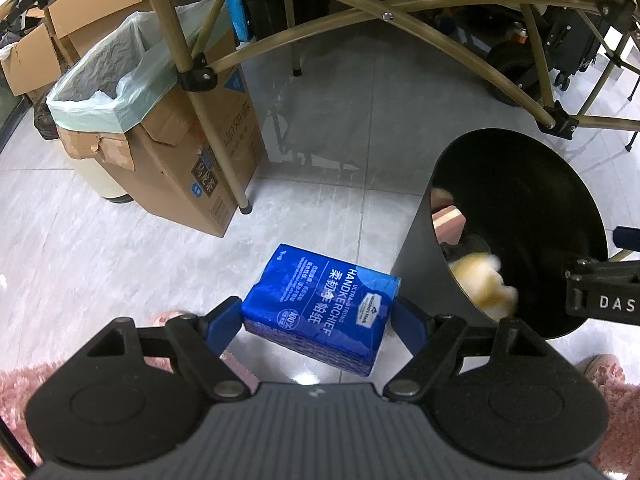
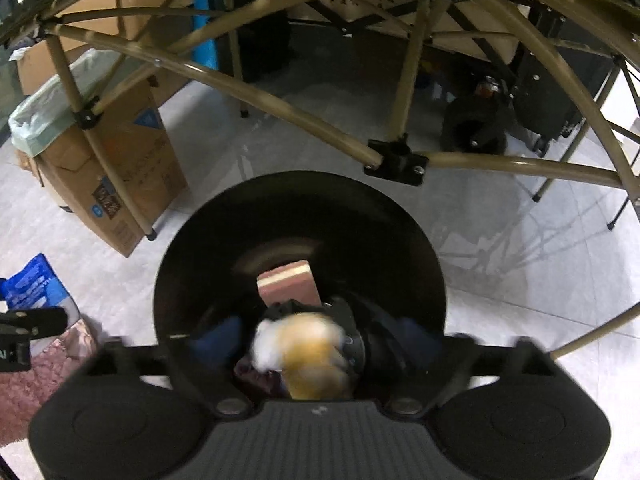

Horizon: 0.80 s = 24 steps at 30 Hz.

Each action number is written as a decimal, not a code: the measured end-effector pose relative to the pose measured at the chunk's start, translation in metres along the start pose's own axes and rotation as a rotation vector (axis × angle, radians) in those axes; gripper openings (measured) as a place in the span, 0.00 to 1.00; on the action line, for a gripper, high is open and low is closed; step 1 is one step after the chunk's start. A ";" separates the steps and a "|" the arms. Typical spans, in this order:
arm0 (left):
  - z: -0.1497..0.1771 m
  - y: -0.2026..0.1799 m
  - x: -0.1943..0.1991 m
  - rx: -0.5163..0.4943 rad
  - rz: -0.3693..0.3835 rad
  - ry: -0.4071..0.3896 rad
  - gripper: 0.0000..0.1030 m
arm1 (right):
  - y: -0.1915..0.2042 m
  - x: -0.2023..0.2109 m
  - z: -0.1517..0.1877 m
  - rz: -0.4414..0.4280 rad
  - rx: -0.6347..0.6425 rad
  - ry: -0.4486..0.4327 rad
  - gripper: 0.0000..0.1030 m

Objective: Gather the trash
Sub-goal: 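Open the right gripper to drop the plush toy into the bin, then move the left gripper over the bin opening and release the tissue box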

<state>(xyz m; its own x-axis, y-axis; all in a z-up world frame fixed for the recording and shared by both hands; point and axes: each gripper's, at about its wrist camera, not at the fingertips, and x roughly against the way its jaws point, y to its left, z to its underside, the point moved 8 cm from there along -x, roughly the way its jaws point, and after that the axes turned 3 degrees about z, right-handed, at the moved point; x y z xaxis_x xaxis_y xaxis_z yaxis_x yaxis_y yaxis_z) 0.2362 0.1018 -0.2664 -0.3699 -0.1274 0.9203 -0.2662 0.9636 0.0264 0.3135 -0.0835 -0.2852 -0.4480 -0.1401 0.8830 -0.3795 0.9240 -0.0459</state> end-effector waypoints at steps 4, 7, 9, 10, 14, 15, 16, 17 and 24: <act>0.000 0.000 -0.001 -0.003 -0.002 0.000 0.79 | -0.004 0.000 0.003 0.013 0.001 0.016 1.00; 0.000 0.000 -0.001 -0.003 -0.002 0.000 0.79 | -0.005 -0.002 0.005 0.022 0.000 0.029 1.00; 0.000 -0.001 -0.001 -0.004 -0.002 0.000 0.79 | -0.007 -0.001 0.006 0.024 -0.002 0.031 1.00; 0.000 -0.001 -0.001 -0.005 -0.001 0.000 0.79 | -0.007 -0.001 0.006 0.024 0.000 0.030 1.00; -0.001 -0.004 0.000 -0.010 0.001 -0.001 0.79 | -0.008 0.001 0.008 0.027 0.008 0.035 1.00; -0.001 -0.004 0.000 -0.011 0.003 -0.001 0.79 | -0.009 0.002 0.009 0.027 0.008 0.037 1.00; -0.002 -0.005 0.000 -0.013 0.006 -0.001 0.79 | -0.009 0.002 0.009 0.025 0.007 0.039 1.00; -0.002 -0.006 0.000 -0.014 0.007 -0.002 0.79 | -0.010 0.003 0.010 0.024 0.005 0.041 1.00; -0.003 -0.011 0.003 -0.026 0.016 -0.011 0.79 | -0.017 0.011 0.012 0.015 -0.011 0.036 1.00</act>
<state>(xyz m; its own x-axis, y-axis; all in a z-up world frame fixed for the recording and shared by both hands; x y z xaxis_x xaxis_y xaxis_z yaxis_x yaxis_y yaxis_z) 0.2408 0.0918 -0.2630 -0.3839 -0.1145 0.9162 -0.2368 0.9713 0.0221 0.3054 -0.1053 -0.2798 -0.4239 -0.1138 0.8985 -0.3641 0.9298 -0.0540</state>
